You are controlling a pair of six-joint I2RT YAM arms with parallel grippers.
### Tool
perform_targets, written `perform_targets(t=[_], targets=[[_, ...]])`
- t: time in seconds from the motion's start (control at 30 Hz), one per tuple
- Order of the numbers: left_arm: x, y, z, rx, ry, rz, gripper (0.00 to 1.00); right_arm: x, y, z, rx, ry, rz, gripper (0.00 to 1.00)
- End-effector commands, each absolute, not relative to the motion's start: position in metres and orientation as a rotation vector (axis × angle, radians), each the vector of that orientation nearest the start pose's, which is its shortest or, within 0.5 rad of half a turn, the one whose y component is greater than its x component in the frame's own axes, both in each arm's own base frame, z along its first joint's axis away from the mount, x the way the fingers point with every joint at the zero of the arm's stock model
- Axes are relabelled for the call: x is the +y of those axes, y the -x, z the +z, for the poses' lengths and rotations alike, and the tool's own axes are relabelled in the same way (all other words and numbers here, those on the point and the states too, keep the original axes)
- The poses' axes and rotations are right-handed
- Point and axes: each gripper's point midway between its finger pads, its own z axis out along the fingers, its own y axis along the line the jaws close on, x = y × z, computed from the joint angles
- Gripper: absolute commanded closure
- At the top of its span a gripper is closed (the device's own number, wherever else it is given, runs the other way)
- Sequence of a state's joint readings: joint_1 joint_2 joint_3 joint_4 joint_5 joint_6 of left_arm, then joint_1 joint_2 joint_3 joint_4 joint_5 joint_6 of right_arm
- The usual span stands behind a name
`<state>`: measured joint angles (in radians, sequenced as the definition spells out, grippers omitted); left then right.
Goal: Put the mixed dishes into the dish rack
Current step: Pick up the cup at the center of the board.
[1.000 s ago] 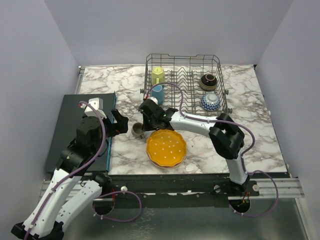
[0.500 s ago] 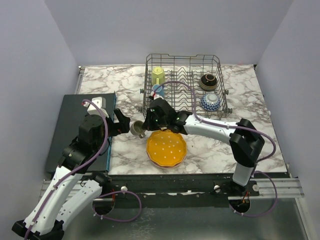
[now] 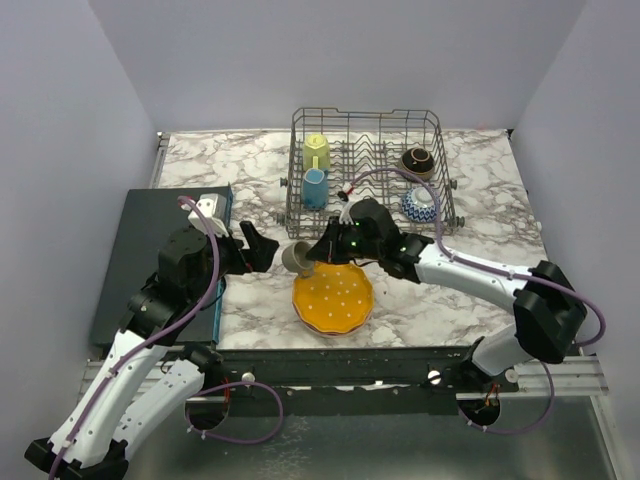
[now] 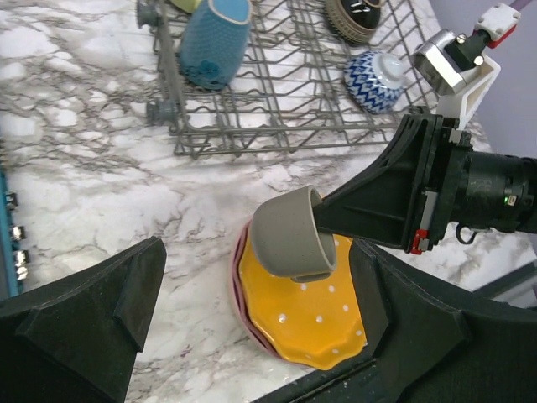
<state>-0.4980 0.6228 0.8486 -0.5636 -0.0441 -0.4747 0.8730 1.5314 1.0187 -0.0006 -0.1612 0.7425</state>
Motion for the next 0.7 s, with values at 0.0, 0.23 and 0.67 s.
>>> perform_targets(t=[0.0, 0.23, 0.67], targets=[[-0.158, -0.207, 0.276, 1.912, -0.087, -0.788, 0.01, 0.378, -0.233, 0.212, 2.128, 0.274, 1.308, 0.99], [-0.182, -0.197, 0.284, 1.889, -0.088, -0.991, 0.01, 0.359, -0.221, 0.233, 2.054, 0.28, 1.445, 0.99], [-0.217, -0.172, 0.306, 1.806, -0.321, -1.242, 0.01, 0.327, -0.202, 0.247, 2.012, 0.275, 1.687, 0.99]])
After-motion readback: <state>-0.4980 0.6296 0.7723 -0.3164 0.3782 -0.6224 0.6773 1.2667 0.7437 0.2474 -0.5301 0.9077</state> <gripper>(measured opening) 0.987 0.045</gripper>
